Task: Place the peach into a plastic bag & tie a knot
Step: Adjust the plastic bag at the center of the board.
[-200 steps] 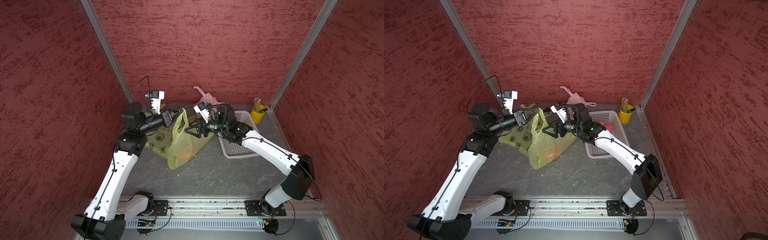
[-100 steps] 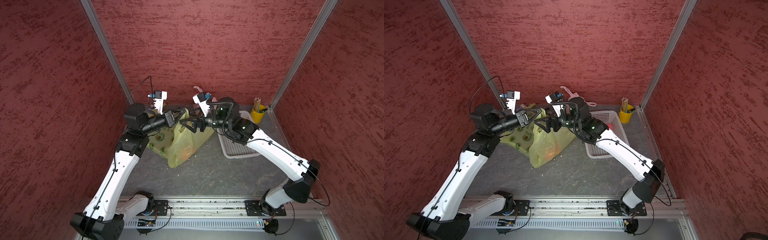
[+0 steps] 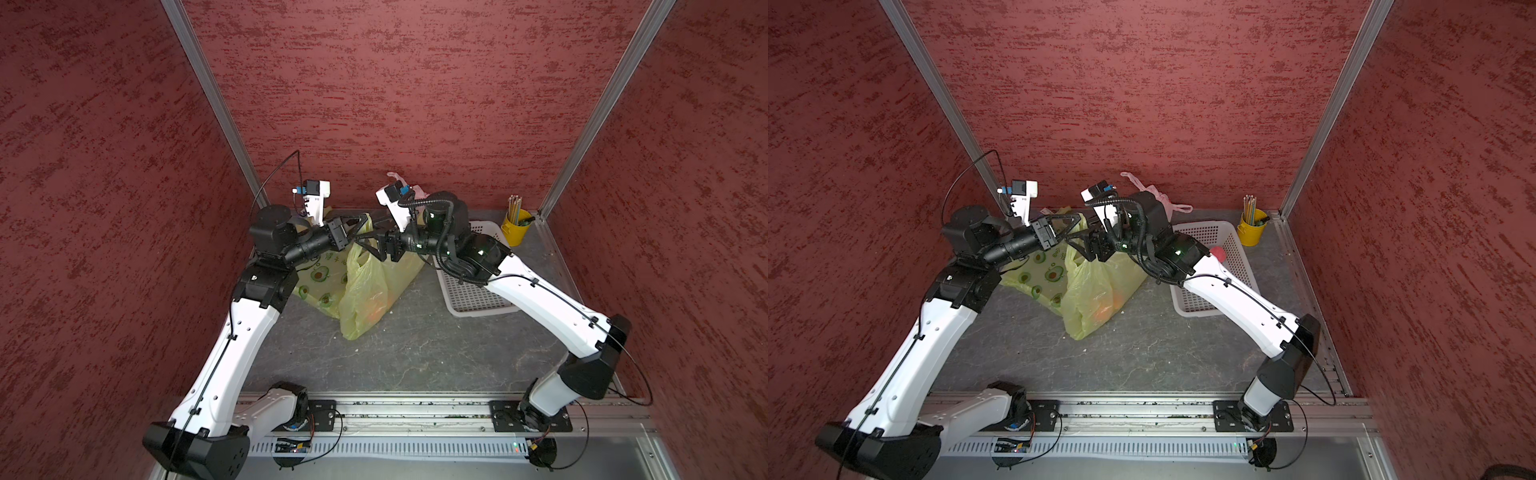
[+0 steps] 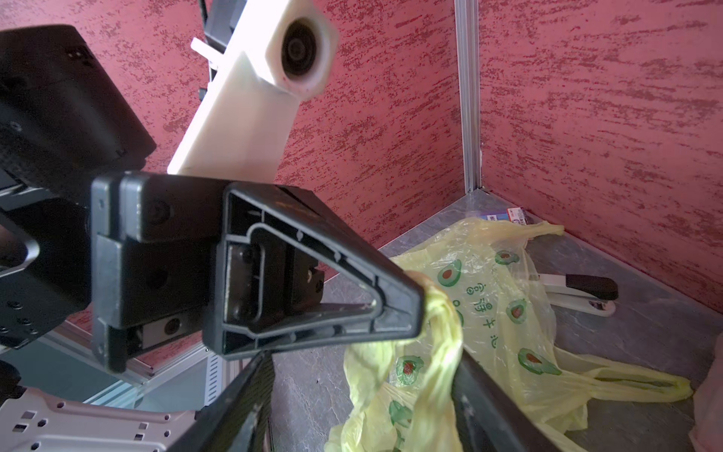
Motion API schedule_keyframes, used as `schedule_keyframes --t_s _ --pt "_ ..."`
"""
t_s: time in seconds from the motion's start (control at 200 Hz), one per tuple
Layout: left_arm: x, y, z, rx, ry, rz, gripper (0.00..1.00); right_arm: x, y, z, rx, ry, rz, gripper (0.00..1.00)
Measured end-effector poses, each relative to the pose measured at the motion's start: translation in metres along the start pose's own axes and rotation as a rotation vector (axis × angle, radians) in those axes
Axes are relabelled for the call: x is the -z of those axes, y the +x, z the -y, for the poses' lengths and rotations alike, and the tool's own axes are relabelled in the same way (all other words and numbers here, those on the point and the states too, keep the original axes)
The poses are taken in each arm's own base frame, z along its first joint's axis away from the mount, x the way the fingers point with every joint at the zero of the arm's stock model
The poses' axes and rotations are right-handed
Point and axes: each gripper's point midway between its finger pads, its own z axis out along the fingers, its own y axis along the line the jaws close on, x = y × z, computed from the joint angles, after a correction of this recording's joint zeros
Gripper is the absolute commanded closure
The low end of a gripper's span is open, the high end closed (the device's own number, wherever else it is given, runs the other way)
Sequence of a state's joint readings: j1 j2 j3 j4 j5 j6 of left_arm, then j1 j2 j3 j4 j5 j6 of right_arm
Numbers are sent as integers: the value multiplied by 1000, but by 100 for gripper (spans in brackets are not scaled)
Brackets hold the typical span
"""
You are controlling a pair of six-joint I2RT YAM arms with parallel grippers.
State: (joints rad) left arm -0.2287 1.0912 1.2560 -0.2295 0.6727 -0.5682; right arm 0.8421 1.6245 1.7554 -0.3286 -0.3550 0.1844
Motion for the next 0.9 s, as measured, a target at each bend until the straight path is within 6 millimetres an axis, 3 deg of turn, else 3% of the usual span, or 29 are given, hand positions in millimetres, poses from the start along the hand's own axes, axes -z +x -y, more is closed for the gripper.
schedule_keyframes --t_s 0.265,0.406,0.561,0.656,0.761,0.811,0.857,0.902 --pt "-1 6 10 2 48 -30 100 -4 24 15 -7 60 -60 32" --pt "-1 7 12 9 55 -36 100 -4 23 15 -9 63 -59 26" --pt "-1 6 13 16 61 -33 100 -8 24 17 -26 62 -58 29" --pt "-1 5 13 22 64 -29 100 -15 25 19 -39 65 -62 43" --pt "-2 6 13 31 66 -27 100 -22 28 24 -57 81 -62 72" --pt "-3 6 12 33 67 -26 100 -24 28 25 -50 87 -59 81" --pt "-3 6 12 34 67 -26 86 -24 27 26 -61 93 -53 87" --pt "-3 6 11 31 68 -26 59 -24 25 26 -60 99 -44 90"
